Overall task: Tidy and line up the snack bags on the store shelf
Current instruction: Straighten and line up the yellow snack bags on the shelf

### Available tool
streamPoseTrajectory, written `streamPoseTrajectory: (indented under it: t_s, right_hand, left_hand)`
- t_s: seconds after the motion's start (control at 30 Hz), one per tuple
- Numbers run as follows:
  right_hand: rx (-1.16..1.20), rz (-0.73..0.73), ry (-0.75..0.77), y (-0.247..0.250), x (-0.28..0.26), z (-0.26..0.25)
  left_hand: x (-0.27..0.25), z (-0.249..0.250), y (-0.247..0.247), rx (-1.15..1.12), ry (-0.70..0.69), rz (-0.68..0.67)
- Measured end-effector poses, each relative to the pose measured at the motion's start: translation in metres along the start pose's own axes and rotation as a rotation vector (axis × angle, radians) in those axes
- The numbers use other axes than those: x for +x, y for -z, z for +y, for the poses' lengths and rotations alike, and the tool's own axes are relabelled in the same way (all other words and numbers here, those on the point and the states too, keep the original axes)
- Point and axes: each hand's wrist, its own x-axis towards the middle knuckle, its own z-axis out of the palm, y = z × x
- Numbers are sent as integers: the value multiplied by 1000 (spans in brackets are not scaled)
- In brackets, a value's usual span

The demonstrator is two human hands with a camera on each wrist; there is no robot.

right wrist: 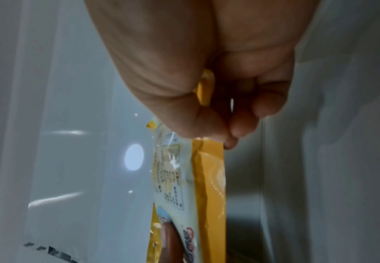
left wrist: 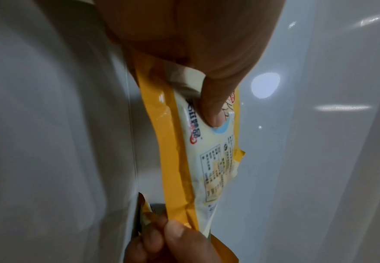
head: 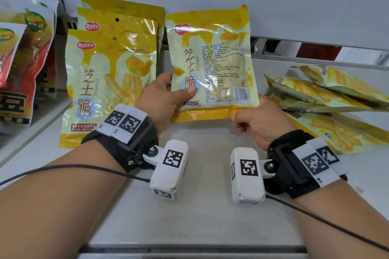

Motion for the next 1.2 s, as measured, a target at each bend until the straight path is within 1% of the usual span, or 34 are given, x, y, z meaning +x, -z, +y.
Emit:
streamPoseTrajectory:
  t_s: [0.07, 0.23, 0.37, 0.43, 0.47, 0.53, 0.6, 0.63, 0.77, 0.87, 1.03, 1.2]
  right_hand:
    - [9, 13, 15, 1, 0, 0]
    - [16, 30, 80, 3, 1, 1]
    - [255, -9, 60, 2, 3, -2]
    - [288, -7, 70, 1, 2, -2]
    - [282, -7, 69, 0, 2, -2]
    - [283, -12, 57, 0, 2, -1]
    - [297, -10, 50, -1, 2, -2]
    - [312, -2, 53, -2, 2, -2]
    - [329, 76, 95, -1, -1, -7]
    - [310, 112, 111, -1, -3, -9]
    - [306, 166, 108, -2, -2, -9]
    - [311, 188, 80, 0, -1, -7]
  left_hand:
    - [-1, 0, 0, -2, -6, -29]
    - [-3, 1, 1, -51, -14, -43]
    - [-4, 1, 4, -39, -23, -79]
    - [-4, 0, 4, -79, -15, -109]
    - [-4, 0, 4, -123, -4, -108]
    - [-3, 1, 6, -180, 6, -49]
    - [0, -1, 10, -127, -11, 11]
    - [0, -2, 11, -93, -19, 21]
    - [1, -3, 12, -95, -11, 6]
    - [4, -1, 12, -96, -22, 28]
    - [2, 2, 12, -108, -34, 43]
    - [2, -1, 10, -98, -20, 20]
